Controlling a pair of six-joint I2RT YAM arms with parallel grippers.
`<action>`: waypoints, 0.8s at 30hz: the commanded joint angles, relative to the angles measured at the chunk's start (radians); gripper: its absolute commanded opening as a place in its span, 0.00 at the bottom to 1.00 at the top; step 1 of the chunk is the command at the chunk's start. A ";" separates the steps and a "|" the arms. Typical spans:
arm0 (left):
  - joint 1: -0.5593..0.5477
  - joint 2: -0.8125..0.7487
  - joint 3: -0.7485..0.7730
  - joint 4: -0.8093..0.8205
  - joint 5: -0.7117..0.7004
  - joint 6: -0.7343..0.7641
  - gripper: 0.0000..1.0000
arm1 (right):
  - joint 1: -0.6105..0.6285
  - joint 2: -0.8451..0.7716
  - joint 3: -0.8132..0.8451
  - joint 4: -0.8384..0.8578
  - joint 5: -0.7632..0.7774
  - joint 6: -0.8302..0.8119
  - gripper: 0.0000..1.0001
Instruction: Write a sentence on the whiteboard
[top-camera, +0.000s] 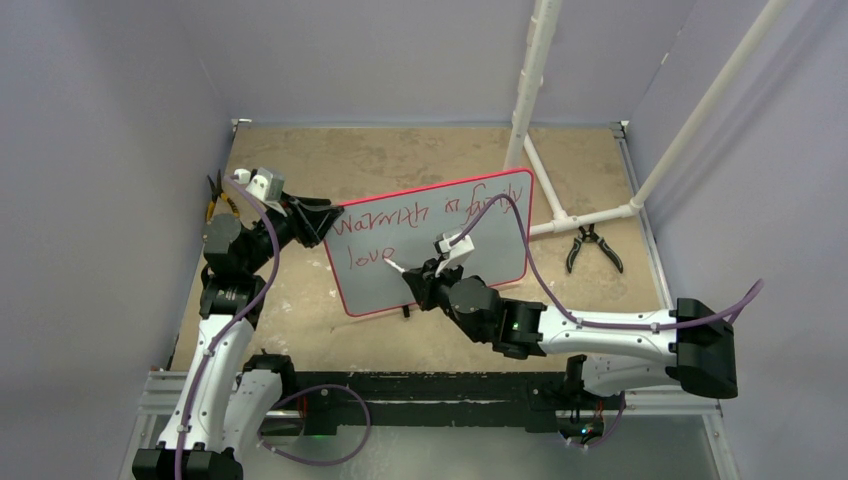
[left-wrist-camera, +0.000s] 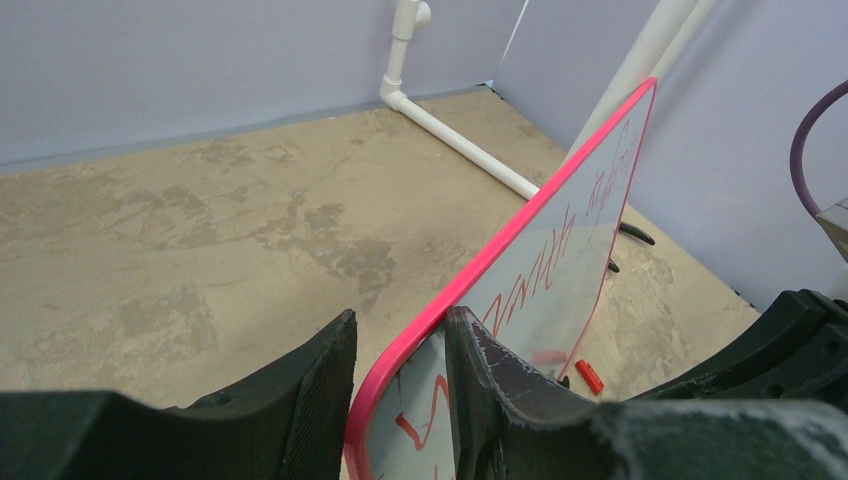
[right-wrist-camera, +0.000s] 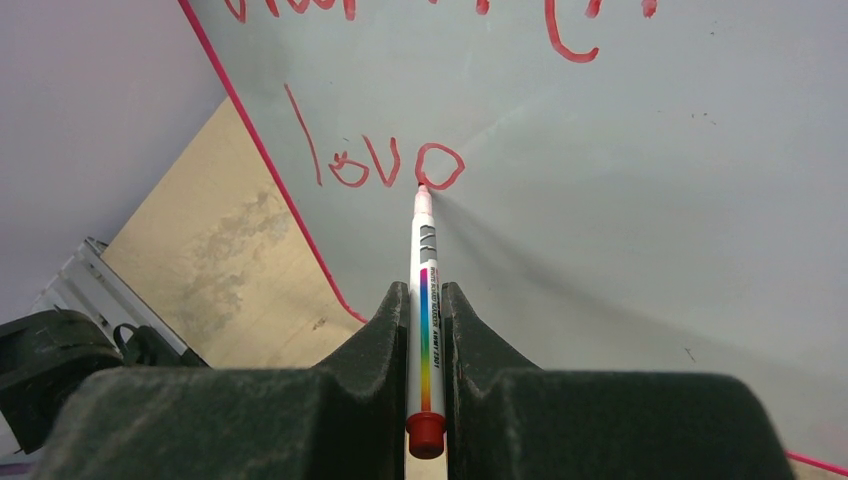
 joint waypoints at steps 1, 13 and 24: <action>-0.001 -0.002 -0.001 0.007 0.015 0.000 0.36 | -0.009 -0.005 0.001 -0.047 0.042 0.015 0.00; 0.001 -0.001 -0.002 0.007 0.013 -0.001 0.36 | -0.009 -0.063 -0.005 -0.099 0.099 0.022 0.00; 0.000 0.000 -0.001 0.010 0.013 -0.003 0.36 | -0.007 -0.152 -0.057 -0.040 0.039 -0.031 0.00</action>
